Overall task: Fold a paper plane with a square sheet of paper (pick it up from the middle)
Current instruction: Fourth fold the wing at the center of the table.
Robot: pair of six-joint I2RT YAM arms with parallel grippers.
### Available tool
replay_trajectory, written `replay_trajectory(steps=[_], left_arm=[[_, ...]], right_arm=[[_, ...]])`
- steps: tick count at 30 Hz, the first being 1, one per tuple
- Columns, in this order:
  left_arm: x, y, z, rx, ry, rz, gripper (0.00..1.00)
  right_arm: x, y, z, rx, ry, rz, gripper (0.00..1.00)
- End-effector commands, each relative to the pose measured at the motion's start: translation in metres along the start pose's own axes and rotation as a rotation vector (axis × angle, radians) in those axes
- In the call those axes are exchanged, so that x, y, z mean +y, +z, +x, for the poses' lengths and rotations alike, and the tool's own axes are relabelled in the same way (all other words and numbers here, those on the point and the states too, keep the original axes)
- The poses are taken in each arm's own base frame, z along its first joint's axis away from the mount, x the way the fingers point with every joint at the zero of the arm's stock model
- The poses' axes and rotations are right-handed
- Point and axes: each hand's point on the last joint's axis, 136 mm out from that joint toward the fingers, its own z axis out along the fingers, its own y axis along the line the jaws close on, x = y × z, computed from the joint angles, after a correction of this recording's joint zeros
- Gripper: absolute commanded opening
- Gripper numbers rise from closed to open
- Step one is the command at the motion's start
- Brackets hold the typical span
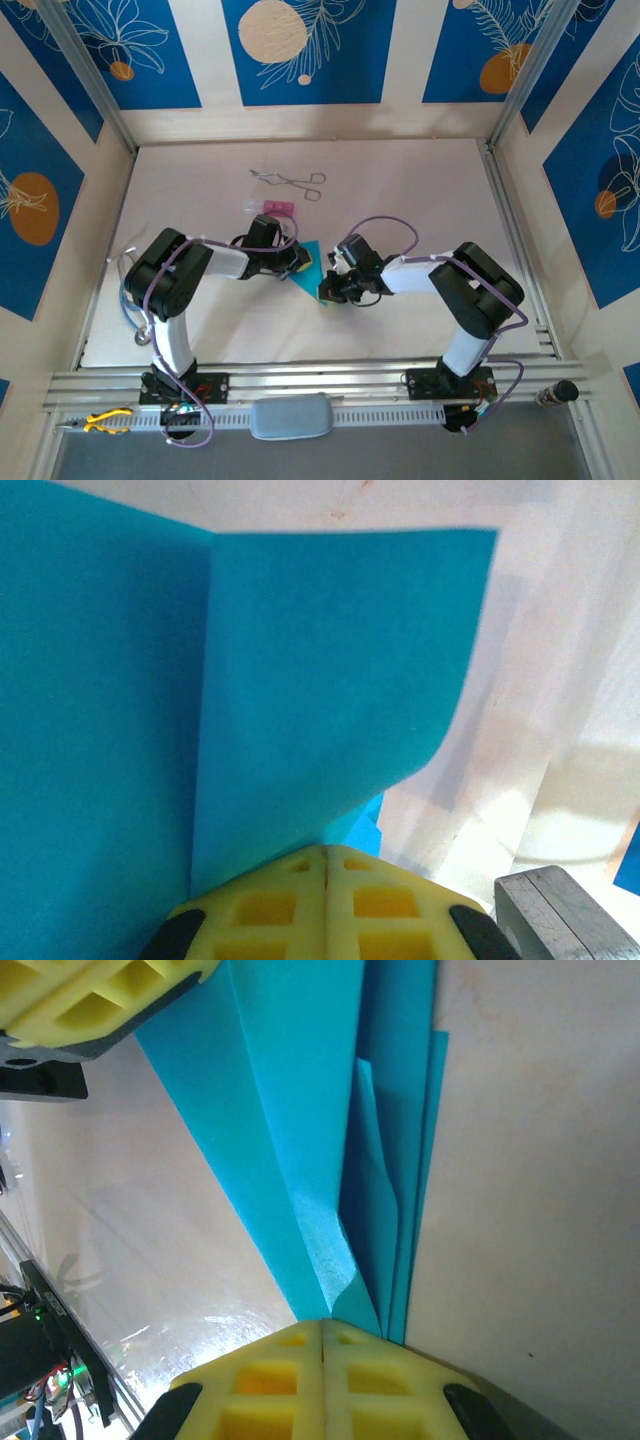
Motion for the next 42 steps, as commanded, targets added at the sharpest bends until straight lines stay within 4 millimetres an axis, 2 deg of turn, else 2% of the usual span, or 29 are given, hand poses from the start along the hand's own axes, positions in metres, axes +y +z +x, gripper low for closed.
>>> replay_trajectory(steps=[1,5,9,16,21,36,42], left_arm=[[-0.016,-0.007,-0.001,-0.018,0.041,0.039,0.12],[-0.045,-0.019,-0.002,-0.033,0.12,0.114,0.23],[-0.054,-0.023,0.009,-0.013,0.159,0.135,0.24],[-0.041,-0.019,0.038,0.048,0.177,0.088,0.14],[-0.036,-0.009,0.05,0.088,0.191,0.069,0.12],[-0.028,0.016,0.043,0.115,0.19,0.024,0.12],[-0.017,0.021,0.045,0.133,0.184,-0.011,0.12]], right_arm=[[-0.027,-0.002,0.023,0.071,0.057,0.059,0.02],[-0.028,-0.008,0.02,0.09,0.047,0.016,0.02],[-0.03,-0.011,0.015,0.096,0.054,-0.006,0.02],[-0.032,-0.01,0.013,0.103,0.073,-0.024,0.02],[-0.036,-0.01,0.013,0.102,0.091,-0.017,0.02],[-0.037,-0.012,0.014,0.098,0.1,-0.018,0.02],[-0.037,-0.011,0.014,0.1,0.099,-0.02,0.02]])
